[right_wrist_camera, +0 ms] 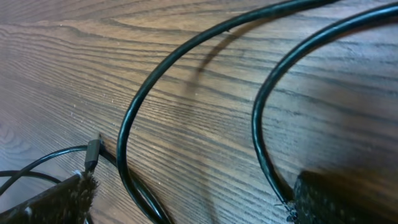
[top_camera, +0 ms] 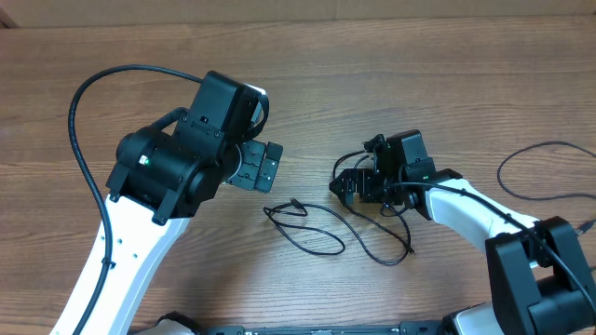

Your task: Untangle cables

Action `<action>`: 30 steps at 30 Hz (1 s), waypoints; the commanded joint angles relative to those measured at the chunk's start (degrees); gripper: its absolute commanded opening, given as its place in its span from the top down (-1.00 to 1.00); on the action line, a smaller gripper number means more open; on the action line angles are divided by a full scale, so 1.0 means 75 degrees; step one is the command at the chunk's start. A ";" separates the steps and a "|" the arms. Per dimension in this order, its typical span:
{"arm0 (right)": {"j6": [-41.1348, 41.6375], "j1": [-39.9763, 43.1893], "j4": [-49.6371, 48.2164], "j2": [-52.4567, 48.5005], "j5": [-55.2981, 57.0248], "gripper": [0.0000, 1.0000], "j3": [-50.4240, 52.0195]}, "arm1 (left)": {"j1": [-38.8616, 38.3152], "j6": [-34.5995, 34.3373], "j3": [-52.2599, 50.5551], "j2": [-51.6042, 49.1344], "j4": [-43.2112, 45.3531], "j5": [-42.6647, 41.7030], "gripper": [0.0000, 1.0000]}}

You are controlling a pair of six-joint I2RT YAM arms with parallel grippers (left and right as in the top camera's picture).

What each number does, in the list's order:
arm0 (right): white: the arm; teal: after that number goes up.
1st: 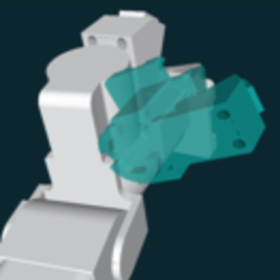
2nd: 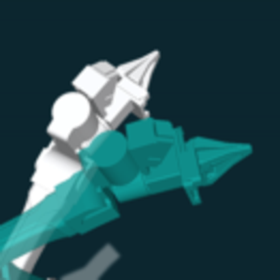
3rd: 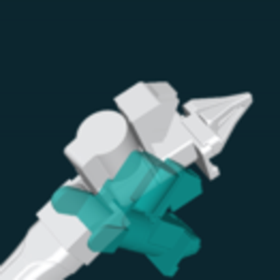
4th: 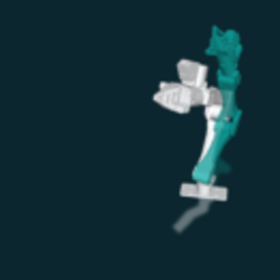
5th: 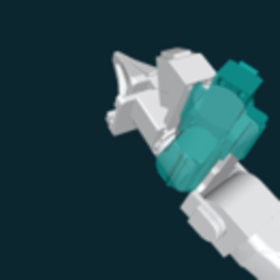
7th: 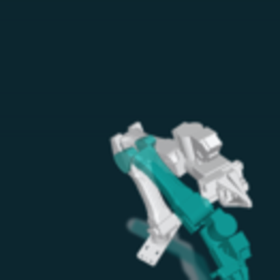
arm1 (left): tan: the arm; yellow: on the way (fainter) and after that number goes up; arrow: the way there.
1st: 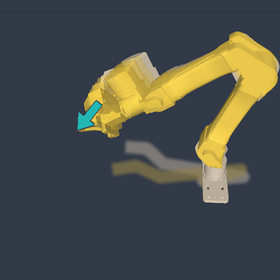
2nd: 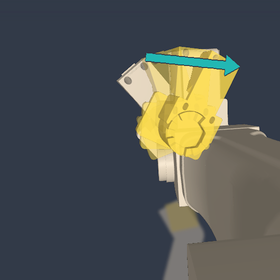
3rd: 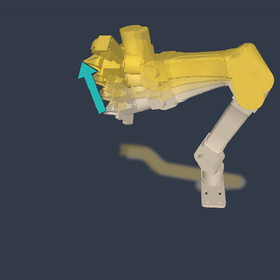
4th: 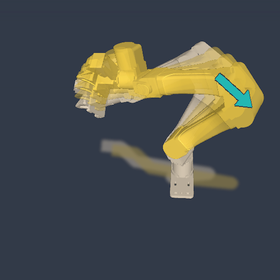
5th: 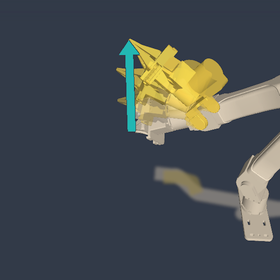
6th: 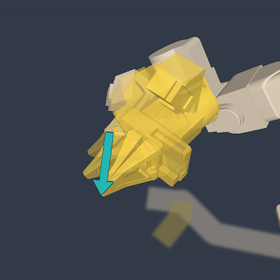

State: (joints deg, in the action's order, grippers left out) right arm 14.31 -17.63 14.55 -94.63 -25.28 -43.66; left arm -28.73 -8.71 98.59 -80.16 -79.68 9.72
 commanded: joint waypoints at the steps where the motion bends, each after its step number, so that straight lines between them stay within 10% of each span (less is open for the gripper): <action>1: -0.0347 -0.0009 -0.0090 -0.0414 0.0085 -1.00 0.0172 | 0.0029 -0.0099 0.0017 -0.0026 0.0023 0.0105 -1.00; 30: -0.0973 -0.0536 -0.1000 -0.0796 -0.0586 -1.00 0.0026 | 0.0029 -0.0099 0.0017 -0.0087 0.0023 0.0105 -1.00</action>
State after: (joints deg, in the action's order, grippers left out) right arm 7.27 -19.11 6.50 -97.84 -26.76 -43.72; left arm -28.73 -8.71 98.61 -80.16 -79.70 9.72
